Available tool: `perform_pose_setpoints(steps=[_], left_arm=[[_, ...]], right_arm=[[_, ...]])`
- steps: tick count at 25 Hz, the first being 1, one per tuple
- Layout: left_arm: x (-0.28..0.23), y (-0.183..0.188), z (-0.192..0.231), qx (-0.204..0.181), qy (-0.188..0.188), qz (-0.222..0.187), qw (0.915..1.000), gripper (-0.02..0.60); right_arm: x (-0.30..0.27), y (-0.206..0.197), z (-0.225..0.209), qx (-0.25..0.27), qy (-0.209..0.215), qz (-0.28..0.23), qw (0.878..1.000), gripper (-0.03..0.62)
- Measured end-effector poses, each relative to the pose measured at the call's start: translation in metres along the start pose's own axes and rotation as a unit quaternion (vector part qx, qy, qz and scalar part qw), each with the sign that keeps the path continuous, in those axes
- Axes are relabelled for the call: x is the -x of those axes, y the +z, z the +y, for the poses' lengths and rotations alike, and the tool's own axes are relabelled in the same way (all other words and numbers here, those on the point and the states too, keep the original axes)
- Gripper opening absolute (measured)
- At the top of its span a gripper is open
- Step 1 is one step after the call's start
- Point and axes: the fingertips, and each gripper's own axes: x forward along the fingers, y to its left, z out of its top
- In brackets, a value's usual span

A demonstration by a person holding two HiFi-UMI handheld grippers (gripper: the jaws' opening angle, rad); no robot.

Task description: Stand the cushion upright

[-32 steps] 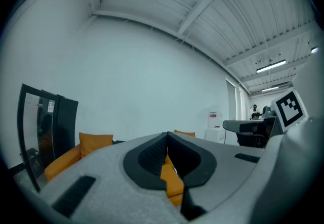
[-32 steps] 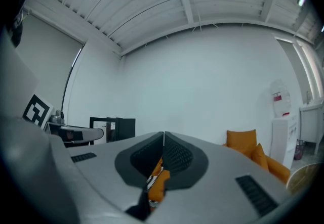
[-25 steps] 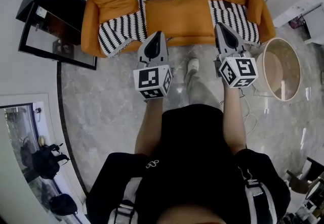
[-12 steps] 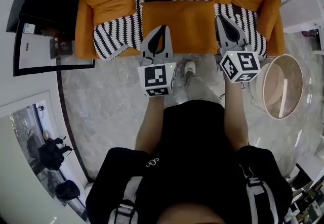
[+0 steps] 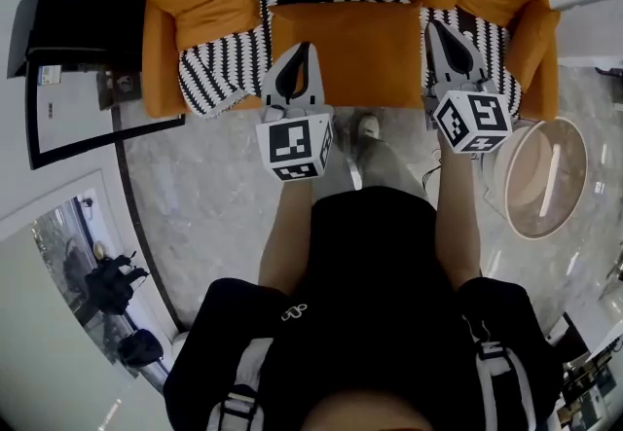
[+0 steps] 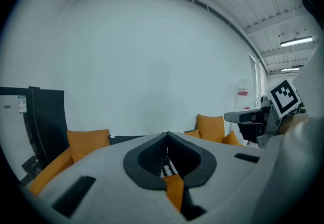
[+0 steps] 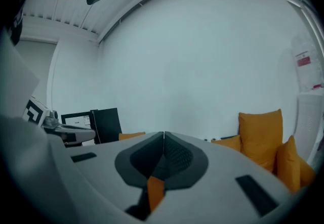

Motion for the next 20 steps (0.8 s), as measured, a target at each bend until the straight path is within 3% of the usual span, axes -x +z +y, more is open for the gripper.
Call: perform_pose_setpoints(steps=[12,20], left_arm=[[-0.039,-0.063,0.03,0.013,-0.02,0.07,0.9973,0.009],[-0.027,-0.155,0.045,0.023,-0.028,0.141,0.9893,0.009]], right_arm=[[-0.028,-0.071,-0.026,-0.028,-0.043,0.068,0.996,0.011],[-0.009,-0.171,-0.01,-0.057,-0.05,0.137,0.988,0.011]])
